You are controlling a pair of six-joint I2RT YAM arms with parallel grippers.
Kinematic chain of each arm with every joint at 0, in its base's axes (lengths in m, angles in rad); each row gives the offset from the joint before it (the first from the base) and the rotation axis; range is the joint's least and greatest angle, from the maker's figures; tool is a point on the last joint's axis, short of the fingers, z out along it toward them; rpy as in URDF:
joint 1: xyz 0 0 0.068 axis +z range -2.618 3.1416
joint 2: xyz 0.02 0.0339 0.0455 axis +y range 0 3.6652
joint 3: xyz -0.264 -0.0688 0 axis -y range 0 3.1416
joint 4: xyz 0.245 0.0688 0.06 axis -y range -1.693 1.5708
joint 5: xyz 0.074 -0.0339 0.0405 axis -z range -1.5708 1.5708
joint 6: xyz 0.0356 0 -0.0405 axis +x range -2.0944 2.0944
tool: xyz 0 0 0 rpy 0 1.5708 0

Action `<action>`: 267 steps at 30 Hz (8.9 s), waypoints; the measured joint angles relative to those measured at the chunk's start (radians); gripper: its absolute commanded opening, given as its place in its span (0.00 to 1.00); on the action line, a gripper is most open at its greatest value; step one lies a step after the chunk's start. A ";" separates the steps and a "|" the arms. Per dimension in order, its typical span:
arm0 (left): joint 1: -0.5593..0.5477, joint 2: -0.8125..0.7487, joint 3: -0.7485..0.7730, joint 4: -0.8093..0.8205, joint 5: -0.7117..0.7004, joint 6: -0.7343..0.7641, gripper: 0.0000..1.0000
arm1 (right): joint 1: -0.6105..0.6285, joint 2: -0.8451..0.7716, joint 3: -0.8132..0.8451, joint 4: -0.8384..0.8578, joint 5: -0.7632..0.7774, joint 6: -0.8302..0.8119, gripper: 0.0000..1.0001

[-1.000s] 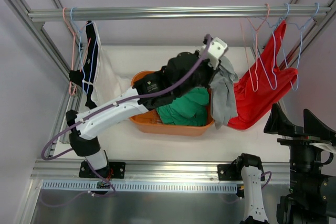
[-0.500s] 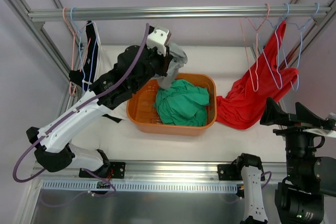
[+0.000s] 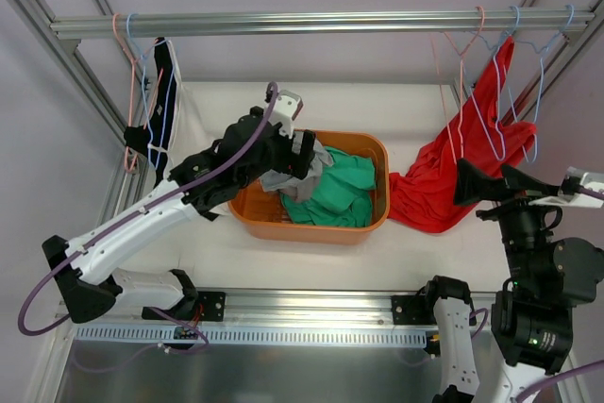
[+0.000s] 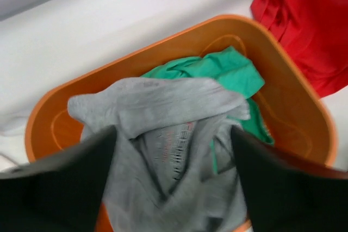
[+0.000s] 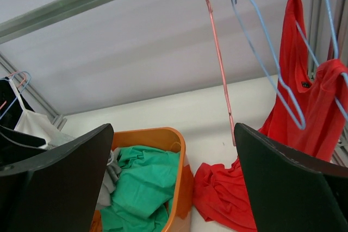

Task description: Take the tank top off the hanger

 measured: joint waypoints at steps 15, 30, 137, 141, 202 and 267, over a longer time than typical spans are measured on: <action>0.252 0.017 0.439 -0.316 -0.108 -0.092 0.99 | 0.002 0.171 -0.196 0.322 -0.393 0.253 0.99; 0.617 0.047 0.533 -0.571 -0.101 -0.084 0.94 | 0.534 0.323 -0.193 0.298 -0.420 0.118 0.92; 0.828 -0.731 0.087 -0.856 0.472 -0.098 0.00 | 1.189 1.511 0.479 0.650 -0.185 -0.118 0.45; 0.822 -0.730 0.090 -0.856 0.472 -0.098 0.00 | 1.191 1.521 0.479 0.645 -0.181 -0.124 0.41; 0.750 -0.638 -0.314 0.503 0.527 -0.142 0.00 | 1.313 1.136 0.207 0.673 -0.192 -0.143 0.00; 0.750 0.389 1.014 -0.854 0.101 0.000 0.00 | 1.542 1.024 -0.084 0.567 0.150 -0.205 1.00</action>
